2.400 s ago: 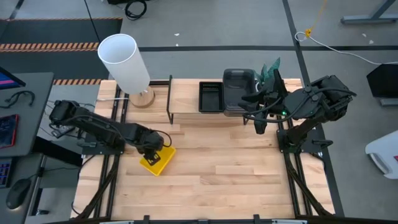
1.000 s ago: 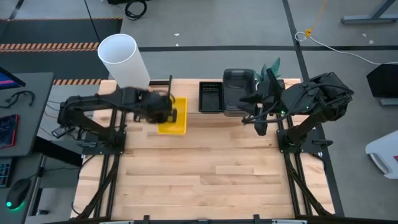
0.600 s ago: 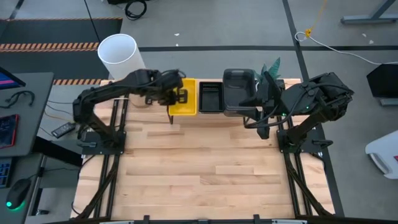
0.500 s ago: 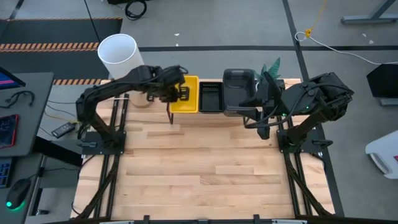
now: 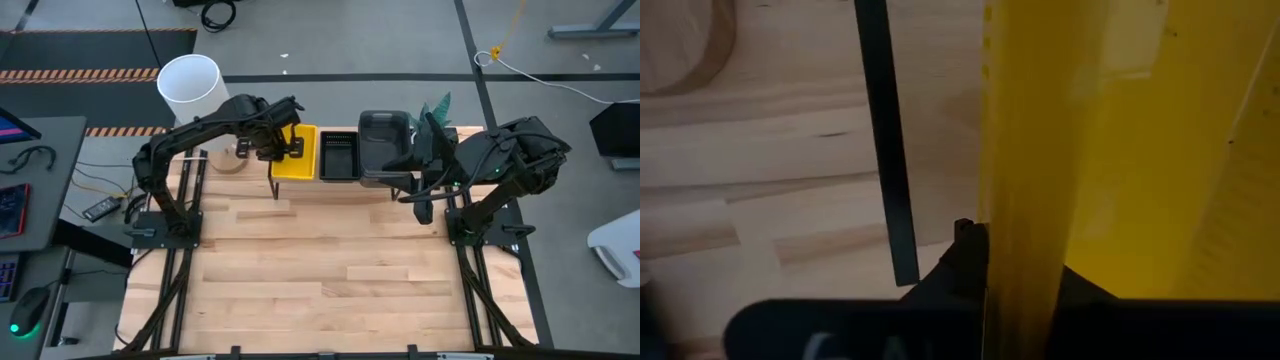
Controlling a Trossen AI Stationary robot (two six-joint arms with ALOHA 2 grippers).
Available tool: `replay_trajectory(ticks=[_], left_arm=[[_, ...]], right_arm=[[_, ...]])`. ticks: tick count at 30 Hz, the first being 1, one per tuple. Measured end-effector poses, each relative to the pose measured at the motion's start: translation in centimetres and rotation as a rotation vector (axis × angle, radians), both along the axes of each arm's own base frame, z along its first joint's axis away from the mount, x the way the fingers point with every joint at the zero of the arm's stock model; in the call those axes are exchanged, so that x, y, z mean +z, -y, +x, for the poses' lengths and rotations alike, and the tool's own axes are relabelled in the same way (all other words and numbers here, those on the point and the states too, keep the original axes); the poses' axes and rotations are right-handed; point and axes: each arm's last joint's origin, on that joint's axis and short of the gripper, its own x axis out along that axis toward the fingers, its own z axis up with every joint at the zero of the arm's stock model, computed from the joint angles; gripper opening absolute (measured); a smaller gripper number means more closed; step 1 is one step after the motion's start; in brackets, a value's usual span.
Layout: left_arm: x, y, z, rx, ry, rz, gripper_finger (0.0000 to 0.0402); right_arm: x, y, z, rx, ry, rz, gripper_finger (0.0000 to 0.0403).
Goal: Stack baskets on shelf by color
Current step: Put the stacked yellow bins on the shelf, then return to Home Position
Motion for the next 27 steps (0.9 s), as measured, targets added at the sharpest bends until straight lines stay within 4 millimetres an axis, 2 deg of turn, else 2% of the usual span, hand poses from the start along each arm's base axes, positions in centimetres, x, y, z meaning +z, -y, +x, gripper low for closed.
replay_trajectory(ticks=[4,13,27], left_arm=[[-0.9,-0.3,0.7,-0.006,-0.021,-0.009,0.0033],[-1.9,-0.9,1.4,-0.013,-0.063,0.038,0.0025],[-1.9,-1.0,1.4,-0.040,-0.066,0.057,0.0160]], right_arm=[[0.0,0.0,0.0,0.002,0.004,-0.002,0.0122],[0.1,0.0,0.0,0.004,0.012,-0.001,0.0122],[0.2,0.0,0.1,0.003,0.019,0.001,0.0121]])
